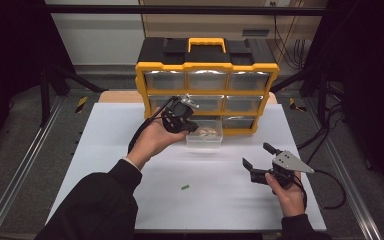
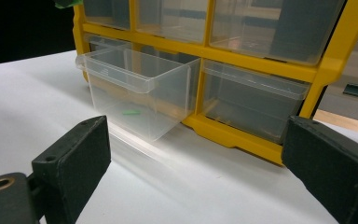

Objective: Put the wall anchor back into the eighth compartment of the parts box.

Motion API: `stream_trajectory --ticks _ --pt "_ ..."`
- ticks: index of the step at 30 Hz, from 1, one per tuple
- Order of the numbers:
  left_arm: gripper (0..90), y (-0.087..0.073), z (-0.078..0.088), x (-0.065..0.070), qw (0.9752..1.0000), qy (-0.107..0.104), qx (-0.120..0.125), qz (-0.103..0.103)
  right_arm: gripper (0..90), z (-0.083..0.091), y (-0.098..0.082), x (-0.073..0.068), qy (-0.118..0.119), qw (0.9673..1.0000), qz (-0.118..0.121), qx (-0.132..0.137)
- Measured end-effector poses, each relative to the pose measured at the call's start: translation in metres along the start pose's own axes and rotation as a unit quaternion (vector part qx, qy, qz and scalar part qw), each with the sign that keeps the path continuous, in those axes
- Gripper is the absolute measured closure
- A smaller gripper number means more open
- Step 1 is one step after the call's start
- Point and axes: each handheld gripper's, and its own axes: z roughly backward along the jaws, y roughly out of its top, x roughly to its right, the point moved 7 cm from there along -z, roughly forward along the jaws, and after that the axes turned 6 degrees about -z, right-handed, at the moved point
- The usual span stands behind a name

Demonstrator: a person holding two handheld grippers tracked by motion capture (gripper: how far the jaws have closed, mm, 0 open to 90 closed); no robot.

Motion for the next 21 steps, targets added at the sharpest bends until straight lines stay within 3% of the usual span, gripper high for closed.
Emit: stream_trajectory --ticks 8,9,21 --pt "84.2 0.006 -0.006 -0.003 0.9999 0.01 0.008 0.006 8.3 0.001 0.001 0.001 0.001 1.0 -0.001 0.002" --pt "84.3 0.007 -0.008 -0.002 0.9998 0.008 0.016 0.013 8.3 0.001 0.001 0.0 0.001 1.0 -0.001 0.001" --pt "84.2 0.013 -0.016 -0.001 0.9995 0.017 0.026 0.008 8.4 0.001 0.001 0.0 0.001 1.0 0.0 0.002"
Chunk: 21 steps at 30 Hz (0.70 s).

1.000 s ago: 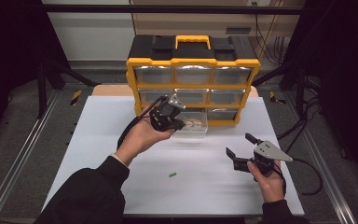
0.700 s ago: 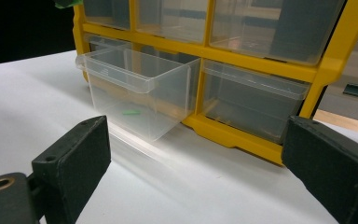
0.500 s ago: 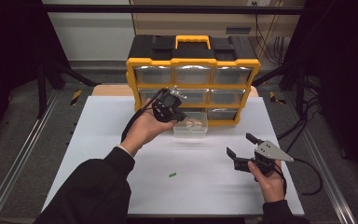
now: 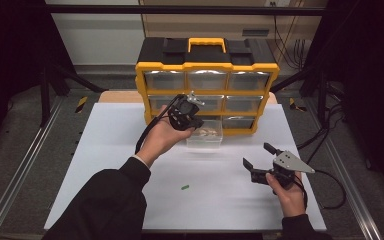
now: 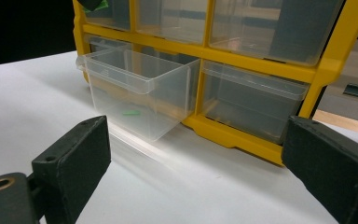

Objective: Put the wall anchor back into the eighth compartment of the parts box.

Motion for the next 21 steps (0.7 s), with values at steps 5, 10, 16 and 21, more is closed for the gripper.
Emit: stream_trajectory --ticks 5,10,16,21 --pt "84.2 0.002 -0.005 -0.001 0.9999 0.012 0.006 -0.001 8.4 0.0 0.0 0.0 0.0 1.0 0.0 0.0" --pt "84.2 0.004 -0.009 -0.004 0.9997 0.021 0.012 0.005 8.4 0.0 0.0 0.0 0.0 1.0 -0.001 -0.001" --pt "84.2 0.005 -0.015 -0.005 0.9995 0.028 0.011 0.005 8.4 0.0 0.0 0.0 0.001 1.0 -0.001 0.002" --pt "84.2 0.004 -0.019 -0.007 0.9994 0.033 0.011 0.005 8.3 0.0 0.0 0.0 0.0 1.0 0.001 -0.002"
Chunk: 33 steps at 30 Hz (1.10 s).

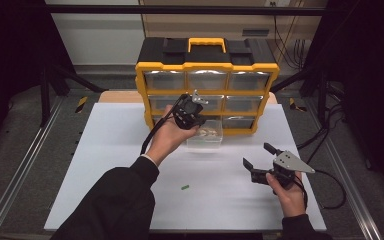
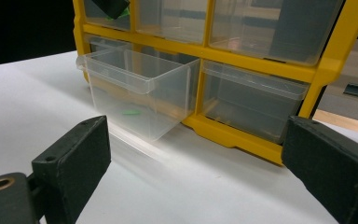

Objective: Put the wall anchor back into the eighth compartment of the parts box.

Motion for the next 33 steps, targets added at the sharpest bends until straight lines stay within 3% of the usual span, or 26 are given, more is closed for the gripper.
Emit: stream_trajectory --ticks 21,33 --pt "84.2 -0.02 -0.022 -0.002 0.9996 -0.004 -0.01 0.026 8.3 0.0 -0.001 -0.001 0.001 1.0 -0.001 -0.003" --pt "84.2 -0.026 -0.032 0.0 0.9994 -0.006 -0.022 0.026 8.4 -0.001 -0.001 -0.001 -0.001 1.0 0.0 -0.004"
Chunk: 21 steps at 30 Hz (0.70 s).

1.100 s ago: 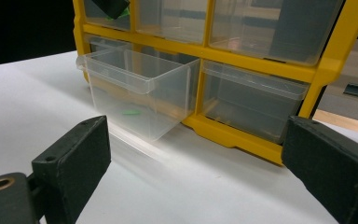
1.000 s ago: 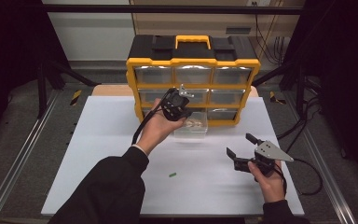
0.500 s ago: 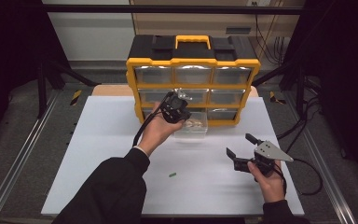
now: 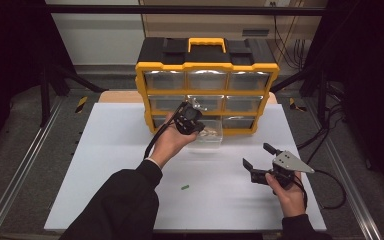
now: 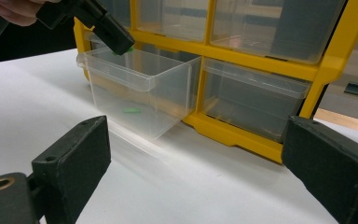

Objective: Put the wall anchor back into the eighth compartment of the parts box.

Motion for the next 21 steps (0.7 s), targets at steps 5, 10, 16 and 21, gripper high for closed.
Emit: stream_trajectory --ticks 5,10,16,21 --pt "84.2 0.0 0.0 0.0 1.0 0.001 -0.001 -0.005 8.4 0.0 0.0 0.0 0.0 1.0 0.001 0.0" --pt "83.1 0.001 0.001 0.002 1.0 0.0 0.003 -0.004 8.3 0.0 0.0 0.0 0.0 1.0 0.001 0.0" --pt "75.8 0.006 0.016 0.003 0.9996 0.006 0.018 -0.022 8.4 0.0 0.0 0.0 0.0 1.0 0.0 0.001" --pt "68.8 0.005 0.032 0.008 0.9985 0.01 0.029 -0.045 8.3 0.0 0.0 0.0 0.0 1.0 0.0 0.0"
